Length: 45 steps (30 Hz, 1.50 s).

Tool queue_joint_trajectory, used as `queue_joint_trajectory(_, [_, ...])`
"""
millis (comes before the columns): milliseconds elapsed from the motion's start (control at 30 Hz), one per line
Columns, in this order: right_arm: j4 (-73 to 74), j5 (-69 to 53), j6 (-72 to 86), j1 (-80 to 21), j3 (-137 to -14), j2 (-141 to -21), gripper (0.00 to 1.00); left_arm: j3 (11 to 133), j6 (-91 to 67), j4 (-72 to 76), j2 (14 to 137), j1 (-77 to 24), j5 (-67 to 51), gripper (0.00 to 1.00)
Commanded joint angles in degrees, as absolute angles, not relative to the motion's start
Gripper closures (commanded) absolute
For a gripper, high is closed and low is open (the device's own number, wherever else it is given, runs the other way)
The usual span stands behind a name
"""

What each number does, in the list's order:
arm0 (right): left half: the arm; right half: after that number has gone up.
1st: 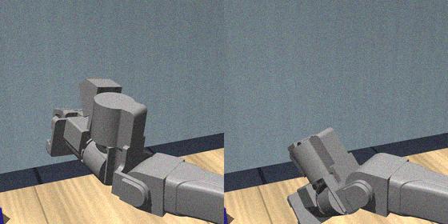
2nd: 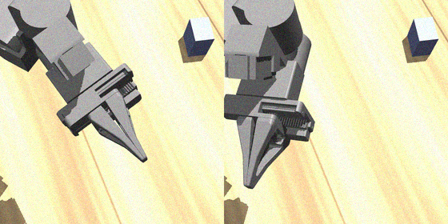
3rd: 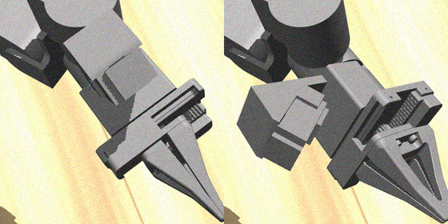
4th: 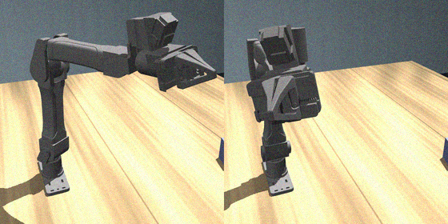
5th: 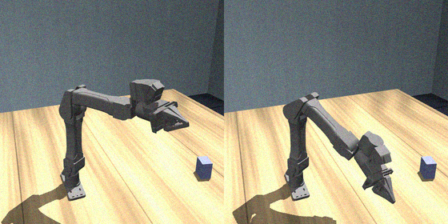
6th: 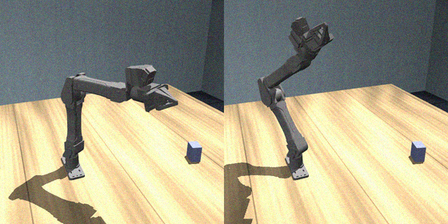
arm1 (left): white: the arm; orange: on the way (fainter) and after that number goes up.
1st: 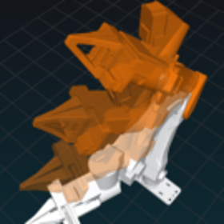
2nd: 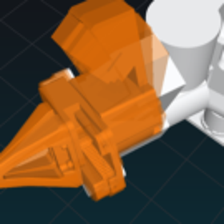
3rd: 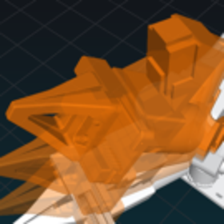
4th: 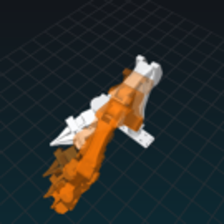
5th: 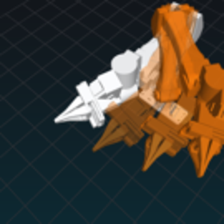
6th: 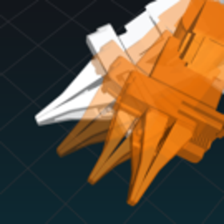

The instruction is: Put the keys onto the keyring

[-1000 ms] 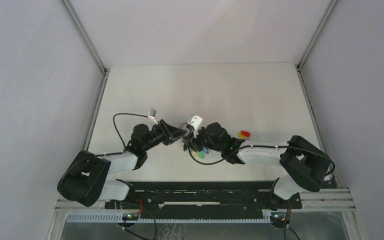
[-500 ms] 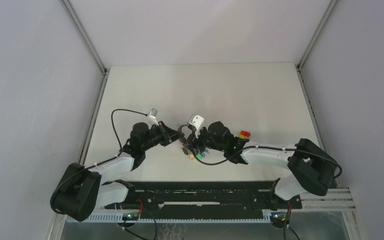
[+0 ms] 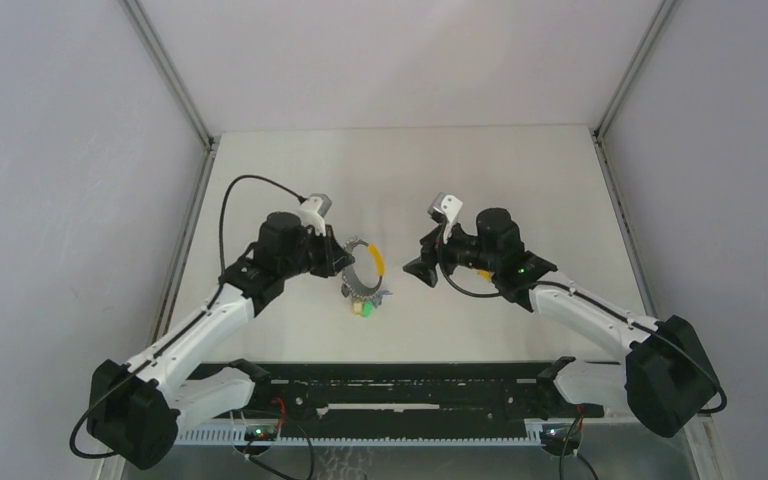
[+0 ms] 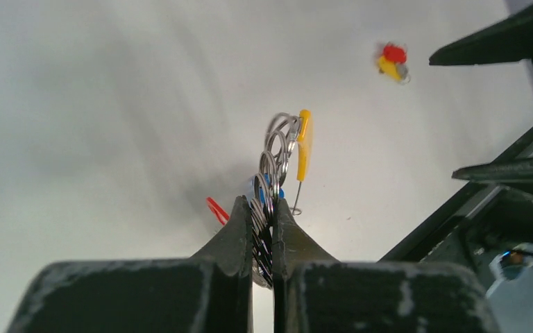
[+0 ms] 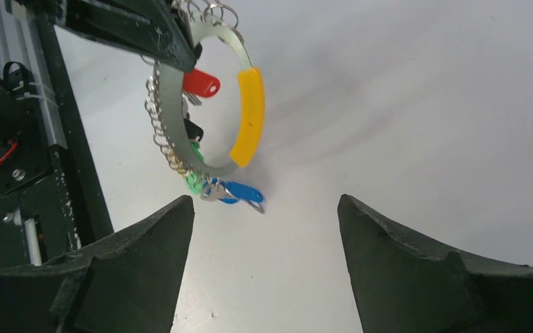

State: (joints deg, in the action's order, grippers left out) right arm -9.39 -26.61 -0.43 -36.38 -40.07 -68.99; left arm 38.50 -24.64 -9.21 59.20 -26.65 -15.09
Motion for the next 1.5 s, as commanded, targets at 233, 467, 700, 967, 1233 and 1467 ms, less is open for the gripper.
queue_joint_trajectory(233, [-11.2,-44.8,-7.6,-33.9,-45.4,-71.4,0.26,61.9,6.6,-39.4,64.9,-32.3,-13.7,1.00])
queue_joint_trajectory(467, [-18.9,-50.5,-6.4,-34.3,-47.9,-77.3,0.29,65.5,16.8,-43.0,66.4,-37.4,-15.3,1.00])
queue_joint_trajectory(700, [-27.0,-57.4,-4.5,-35.9,-47.9,-82.2,0.37,66.0,20.2,-42.5,66.7,-39.0,-17.4,1.00])
queue_joint_trajectory(967, [-36.2,-60.8,1.2,-38.4,-48.2,-87.4,0.46,65.4,21.0,-41.8,66.9,-39.7,-19.3,1.00])
queue_joint_trajectory(1233, [-33.3,-60.5,0.4,-40.2,-49.9,-90.0,0.68,64.8,20.7,-40.9,66.6,-40.2,-19.3,0.99])
queue_joint_trajectory(1467, [-26.9,-53.6,-2.6,-39.7,-49.4,-86.9,1.00,62.4,17.9,-38.6,64.3,-40.3,-15.6,0.83])
